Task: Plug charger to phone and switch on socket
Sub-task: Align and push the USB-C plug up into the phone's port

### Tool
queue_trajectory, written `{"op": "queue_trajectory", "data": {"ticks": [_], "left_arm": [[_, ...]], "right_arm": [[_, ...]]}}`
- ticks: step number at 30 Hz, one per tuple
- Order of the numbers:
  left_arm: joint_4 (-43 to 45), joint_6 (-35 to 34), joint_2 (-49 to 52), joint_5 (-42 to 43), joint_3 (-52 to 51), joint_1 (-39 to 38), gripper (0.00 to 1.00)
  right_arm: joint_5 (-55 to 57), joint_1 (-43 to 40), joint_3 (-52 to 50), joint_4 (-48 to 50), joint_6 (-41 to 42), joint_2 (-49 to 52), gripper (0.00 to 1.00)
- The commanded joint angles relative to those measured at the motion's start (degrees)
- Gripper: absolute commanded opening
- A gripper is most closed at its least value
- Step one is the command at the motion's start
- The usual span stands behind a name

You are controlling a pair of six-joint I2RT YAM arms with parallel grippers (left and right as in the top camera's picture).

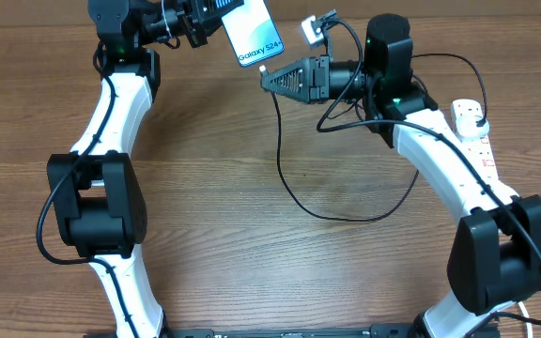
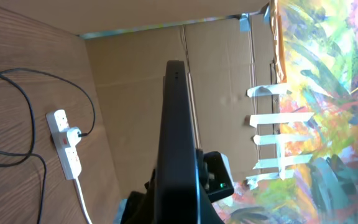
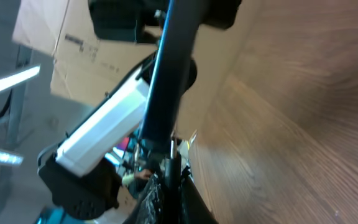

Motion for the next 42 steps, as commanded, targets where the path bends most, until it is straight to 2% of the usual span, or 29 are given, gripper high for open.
{"op": "queue_trajectory", "data": {"ticks": [1, 5, 19, 42], "left_arm": [[0.7, 1.6, -0.4, -1.7, 0.6, -0.4, 0.04], [0.7, 1.6, -0.4, -1.7, 0.6, -0.4, 0.04], [0.7, 1.6, -0.4, -2.5, 0.6, -0.3, 0.04], [0.7, 2.3, -0.4, -0.7, 0.6, -1.5, 0.04]], "right_arm": [[1.9, -1.0, 0.6, 1.4, 4.5, 0.1, 0.04], [2.2, -1.0, 0.6, 3.6, 6.8, 0.1, 0.04], [-4.2, -0.9, 0.6, 3.6, 6.8, 0.1, 0.04], [-2.4, -0.9, 0.6, 3.6, 6.8, 0.1, 0.04]]}}
